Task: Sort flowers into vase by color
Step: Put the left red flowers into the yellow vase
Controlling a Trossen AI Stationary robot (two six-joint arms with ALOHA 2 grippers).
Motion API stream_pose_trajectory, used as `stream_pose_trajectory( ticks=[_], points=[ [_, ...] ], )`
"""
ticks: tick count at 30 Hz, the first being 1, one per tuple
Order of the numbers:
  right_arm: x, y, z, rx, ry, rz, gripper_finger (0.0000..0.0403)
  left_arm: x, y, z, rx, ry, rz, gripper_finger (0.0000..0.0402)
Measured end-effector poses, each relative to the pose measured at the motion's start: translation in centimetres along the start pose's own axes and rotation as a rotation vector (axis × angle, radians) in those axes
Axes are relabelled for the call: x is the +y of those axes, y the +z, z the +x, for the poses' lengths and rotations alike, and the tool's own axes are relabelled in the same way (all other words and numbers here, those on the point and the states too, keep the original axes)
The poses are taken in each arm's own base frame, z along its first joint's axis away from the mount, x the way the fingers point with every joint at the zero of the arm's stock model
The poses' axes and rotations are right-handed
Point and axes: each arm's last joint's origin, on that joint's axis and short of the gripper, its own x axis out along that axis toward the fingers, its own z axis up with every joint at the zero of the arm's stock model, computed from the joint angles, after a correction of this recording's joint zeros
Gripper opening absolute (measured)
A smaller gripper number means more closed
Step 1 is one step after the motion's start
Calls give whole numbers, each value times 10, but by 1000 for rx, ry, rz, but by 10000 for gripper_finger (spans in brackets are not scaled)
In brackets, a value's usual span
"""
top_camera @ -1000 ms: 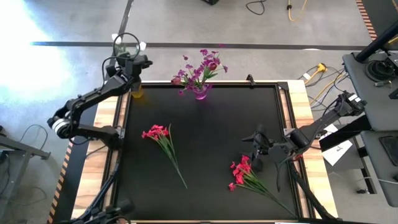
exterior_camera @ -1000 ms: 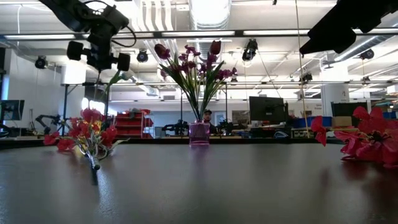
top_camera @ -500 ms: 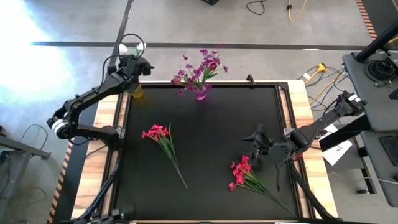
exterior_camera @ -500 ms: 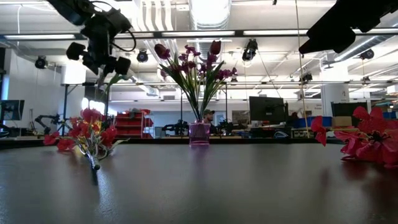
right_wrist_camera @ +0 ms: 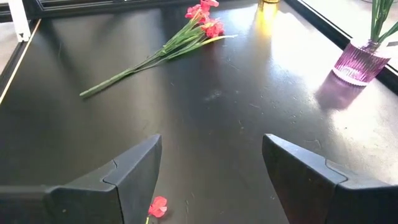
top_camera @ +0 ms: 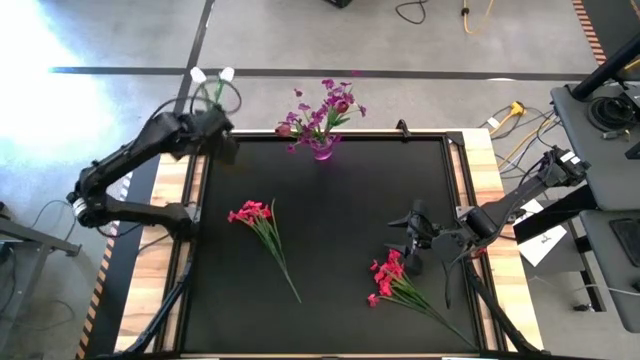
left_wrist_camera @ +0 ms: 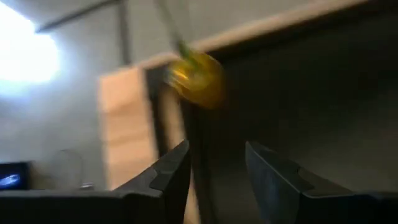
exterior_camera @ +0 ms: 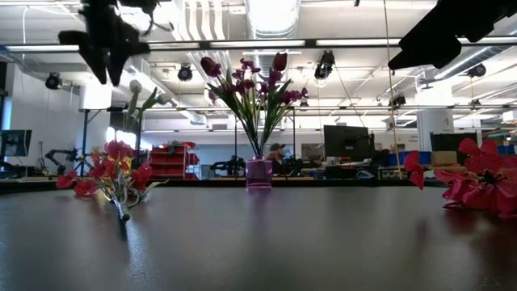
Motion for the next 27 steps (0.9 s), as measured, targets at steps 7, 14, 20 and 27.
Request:
stream_pose_trajectory(
  ticks=[7,14,20,27],
  points=[
    [0,0,0,0,0,-4,270,-37,-76,-39,-88,-370,3,139],
    [0,0,0,0,-1,-51,270,-82,-178,-30,-60,-563,-104,152],
    [0,0,0,-2,0,-63,270,-113,-232,-6,-58,-581,-222,214],
    [0,0,0,-1,0,-63,270,-141,-252,27,9,-467,-310,296]
  ],
)
